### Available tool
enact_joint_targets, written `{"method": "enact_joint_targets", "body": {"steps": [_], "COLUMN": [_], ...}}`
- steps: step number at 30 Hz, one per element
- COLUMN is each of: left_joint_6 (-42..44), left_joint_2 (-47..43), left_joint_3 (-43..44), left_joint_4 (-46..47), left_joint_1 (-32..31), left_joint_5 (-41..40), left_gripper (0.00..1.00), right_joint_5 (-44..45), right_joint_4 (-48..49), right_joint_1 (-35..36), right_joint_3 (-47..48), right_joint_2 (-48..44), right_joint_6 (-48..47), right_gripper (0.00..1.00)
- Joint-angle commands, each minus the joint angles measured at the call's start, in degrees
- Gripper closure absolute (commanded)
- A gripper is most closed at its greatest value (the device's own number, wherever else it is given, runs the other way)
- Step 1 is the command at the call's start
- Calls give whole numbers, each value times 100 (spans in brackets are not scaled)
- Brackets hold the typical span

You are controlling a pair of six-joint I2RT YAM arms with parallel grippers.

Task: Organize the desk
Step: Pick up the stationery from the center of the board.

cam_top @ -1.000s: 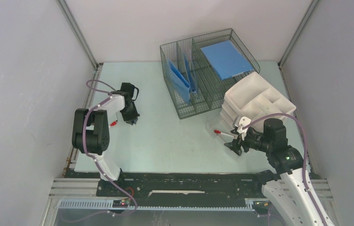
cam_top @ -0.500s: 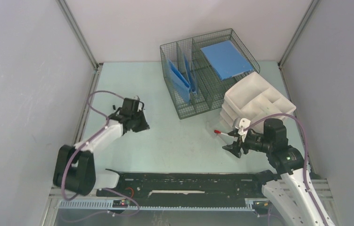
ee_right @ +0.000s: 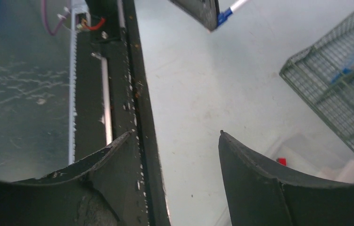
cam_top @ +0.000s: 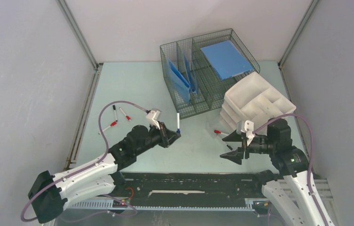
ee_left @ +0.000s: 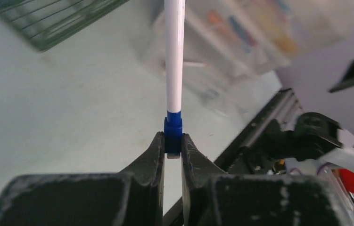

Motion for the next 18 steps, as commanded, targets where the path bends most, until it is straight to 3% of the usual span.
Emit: {"method": "enact_joint_targets", "body": {"steps": [1, 5, 12, 18], "left_joint_6": [177, 344, 651, 745], "left_joint_2": [-79, 240, 904, 1458], "left_joint_3": [-1, 162, 783, 1236], "left_joint_4": [1467, 2021, 2386, 2675], "left_joint_1": [-886, -1638, -2679, -3084], "left_joint_5": [-847, -1369, -2490, -2833], "left_gripper": [95, 95, 95, 95], "right_joint_5": [-862, -1054, -754, -144], "right_joint_4": [173, 402, 1920, 2732], "right_joint_1": [-95, -95, -88, 96], "right_joint_3": [519, 930, 978, 623], "right_joint_2": [129, 448, 714, 876], "right_joint_6": [594, 1309, 3624, 4759], "right_gripper": [27, 27, 26, 27]}}
